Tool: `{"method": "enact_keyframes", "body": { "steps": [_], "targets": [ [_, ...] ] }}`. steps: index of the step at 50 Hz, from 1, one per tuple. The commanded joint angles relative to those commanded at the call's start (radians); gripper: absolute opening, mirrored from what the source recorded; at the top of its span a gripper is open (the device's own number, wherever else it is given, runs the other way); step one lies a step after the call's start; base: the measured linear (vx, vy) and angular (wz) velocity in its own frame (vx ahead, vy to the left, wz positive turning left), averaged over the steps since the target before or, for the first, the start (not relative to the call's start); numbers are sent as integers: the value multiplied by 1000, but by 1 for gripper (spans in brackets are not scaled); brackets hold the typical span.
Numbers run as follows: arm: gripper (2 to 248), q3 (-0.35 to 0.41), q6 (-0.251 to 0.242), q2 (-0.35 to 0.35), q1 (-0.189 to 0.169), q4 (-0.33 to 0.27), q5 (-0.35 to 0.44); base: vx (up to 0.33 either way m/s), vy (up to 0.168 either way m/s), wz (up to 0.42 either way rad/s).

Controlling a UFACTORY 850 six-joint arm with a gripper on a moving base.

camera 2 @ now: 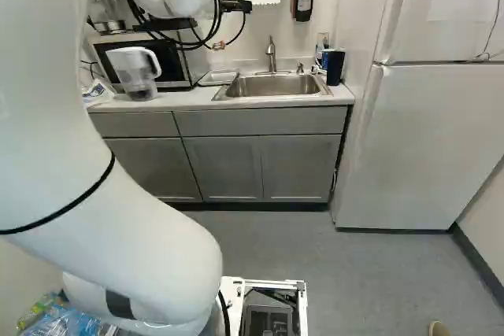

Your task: Rinse the cup and place it in the tray

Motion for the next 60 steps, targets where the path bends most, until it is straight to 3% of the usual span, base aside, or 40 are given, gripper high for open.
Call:
{"method": "enact_keyframes", "body": {
  "steps": [22,45,60],
  "targets": [
    [247,0,0,0,0,0,0,13,0,0],
    [247,0,0,0,0,0,0,122,-2,-12],
    [247,0,0,0,0,0,0,132,-35,-196]
  ]
}}
